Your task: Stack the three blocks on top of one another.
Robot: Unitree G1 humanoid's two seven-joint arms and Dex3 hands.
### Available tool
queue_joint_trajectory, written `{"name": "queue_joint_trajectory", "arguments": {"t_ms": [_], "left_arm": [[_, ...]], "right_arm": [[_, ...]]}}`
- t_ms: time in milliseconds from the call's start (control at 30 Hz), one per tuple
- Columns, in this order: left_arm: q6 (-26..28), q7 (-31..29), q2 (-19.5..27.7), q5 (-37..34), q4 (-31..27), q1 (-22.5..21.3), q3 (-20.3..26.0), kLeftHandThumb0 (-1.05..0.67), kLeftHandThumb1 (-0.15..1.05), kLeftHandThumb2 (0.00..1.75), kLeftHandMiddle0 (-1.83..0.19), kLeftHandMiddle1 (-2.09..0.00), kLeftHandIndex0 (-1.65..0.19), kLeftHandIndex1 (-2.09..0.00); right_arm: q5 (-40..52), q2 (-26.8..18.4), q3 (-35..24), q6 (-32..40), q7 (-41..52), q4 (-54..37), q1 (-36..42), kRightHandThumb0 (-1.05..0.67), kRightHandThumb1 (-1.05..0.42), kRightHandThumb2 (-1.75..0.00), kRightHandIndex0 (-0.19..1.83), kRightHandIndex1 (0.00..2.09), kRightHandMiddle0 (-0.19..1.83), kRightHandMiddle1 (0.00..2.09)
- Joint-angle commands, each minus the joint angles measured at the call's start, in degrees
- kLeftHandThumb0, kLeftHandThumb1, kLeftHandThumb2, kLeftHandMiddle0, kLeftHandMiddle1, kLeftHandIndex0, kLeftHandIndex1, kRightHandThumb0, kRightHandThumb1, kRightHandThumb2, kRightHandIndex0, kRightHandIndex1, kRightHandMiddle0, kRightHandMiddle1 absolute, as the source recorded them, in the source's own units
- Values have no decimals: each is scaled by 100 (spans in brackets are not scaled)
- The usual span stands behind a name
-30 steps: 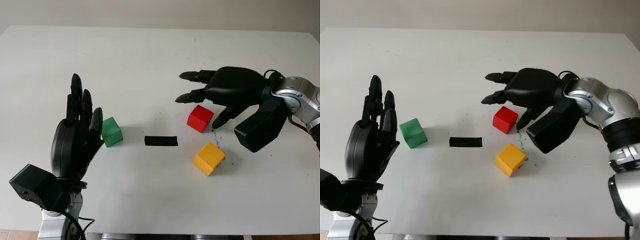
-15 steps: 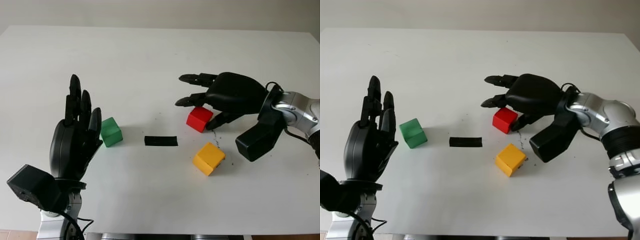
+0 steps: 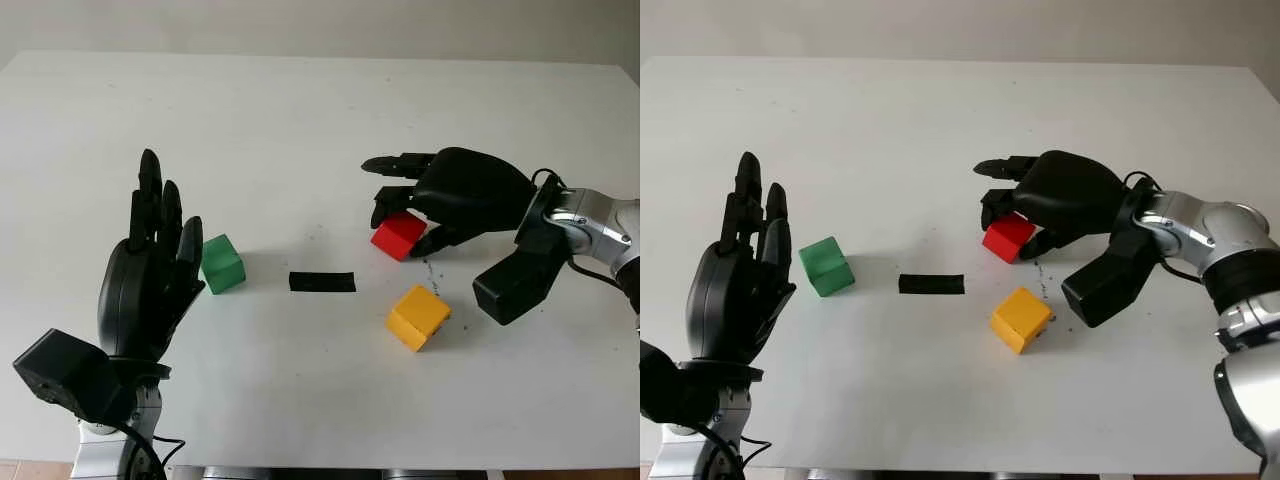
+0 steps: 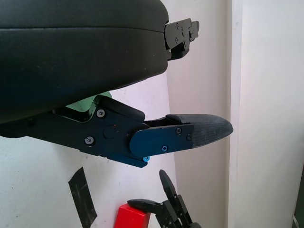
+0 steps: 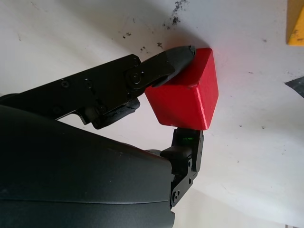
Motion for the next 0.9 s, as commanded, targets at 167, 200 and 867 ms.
{"name": "queue_joint_trajectory", "arguments": {"t_ms": [167, 200, 867], "left_arm": [[-52, -50, 18, -31, -93, 44, 14, -65, 105, 51, 19, -5, 19, -4], [-45, -59, 24, -33, -98, 44, 13, -65, 105, 52, 19, -5, 19, -4], [-71, 119, -116, 88, -151, 49, -103, -65, 105, 52, 19, -5, 19, -4]], "right_arm": [[270, -30, -55, -75, 133, 129, -112, -42, -92, -5, 28, 6, 43, 131], [330, -17, -71, -87, 138, 142, -116, -42, -91, -5, 28, 7, 44, 132], [1314, 532, -203, -710, 1794, -1044, -718, -41, -96, -6, 25, 5, 49, 133]]}}
